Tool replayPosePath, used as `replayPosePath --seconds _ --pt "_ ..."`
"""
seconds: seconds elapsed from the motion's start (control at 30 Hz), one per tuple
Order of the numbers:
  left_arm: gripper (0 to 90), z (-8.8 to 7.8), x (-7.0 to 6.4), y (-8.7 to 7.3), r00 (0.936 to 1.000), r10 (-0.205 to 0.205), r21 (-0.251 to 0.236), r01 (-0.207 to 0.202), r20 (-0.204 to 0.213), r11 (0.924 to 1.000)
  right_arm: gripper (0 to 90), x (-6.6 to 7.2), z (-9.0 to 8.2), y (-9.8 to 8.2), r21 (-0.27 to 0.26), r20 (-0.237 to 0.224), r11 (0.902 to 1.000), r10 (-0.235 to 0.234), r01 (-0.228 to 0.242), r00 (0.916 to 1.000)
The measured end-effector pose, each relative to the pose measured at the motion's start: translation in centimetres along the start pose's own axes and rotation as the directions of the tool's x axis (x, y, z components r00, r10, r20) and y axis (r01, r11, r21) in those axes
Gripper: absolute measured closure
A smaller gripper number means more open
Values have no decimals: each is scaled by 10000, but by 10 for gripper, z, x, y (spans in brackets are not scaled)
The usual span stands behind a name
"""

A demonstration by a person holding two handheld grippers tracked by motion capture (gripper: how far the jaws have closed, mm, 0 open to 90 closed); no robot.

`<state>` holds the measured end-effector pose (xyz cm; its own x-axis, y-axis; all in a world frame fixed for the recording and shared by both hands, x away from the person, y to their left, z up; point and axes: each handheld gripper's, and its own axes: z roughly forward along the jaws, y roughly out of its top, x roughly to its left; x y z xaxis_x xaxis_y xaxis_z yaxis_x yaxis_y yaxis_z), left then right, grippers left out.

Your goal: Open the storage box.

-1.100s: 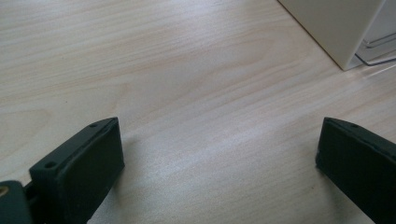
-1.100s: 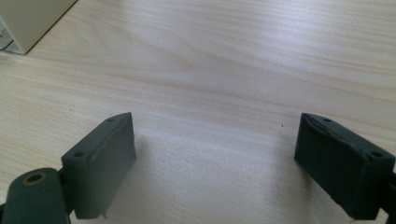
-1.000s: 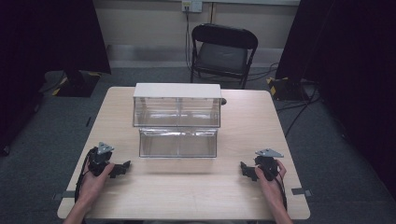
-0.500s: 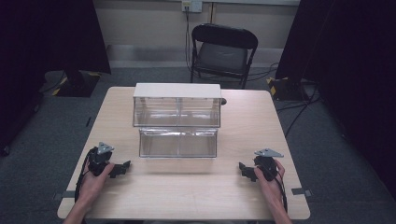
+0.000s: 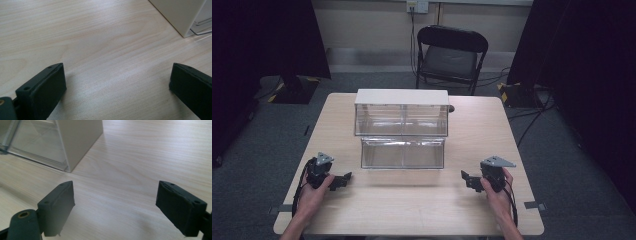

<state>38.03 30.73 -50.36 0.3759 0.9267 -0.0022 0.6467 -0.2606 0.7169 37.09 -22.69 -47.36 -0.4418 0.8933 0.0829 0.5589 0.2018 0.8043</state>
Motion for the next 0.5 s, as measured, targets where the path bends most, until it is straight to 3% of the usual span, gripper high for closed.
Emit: replayPosePath --seconds 0.27,0.5 --pt "3 0 0 0 10000 4 3 -4 -5 10000 144 15 -1 6 -166 -623 9996 -237 227 9978" --pt "3 0 0 0 10000 1 -1 -1 -5 10000 145 26 -2 11 -268 -845 9984 -516 495 9951"
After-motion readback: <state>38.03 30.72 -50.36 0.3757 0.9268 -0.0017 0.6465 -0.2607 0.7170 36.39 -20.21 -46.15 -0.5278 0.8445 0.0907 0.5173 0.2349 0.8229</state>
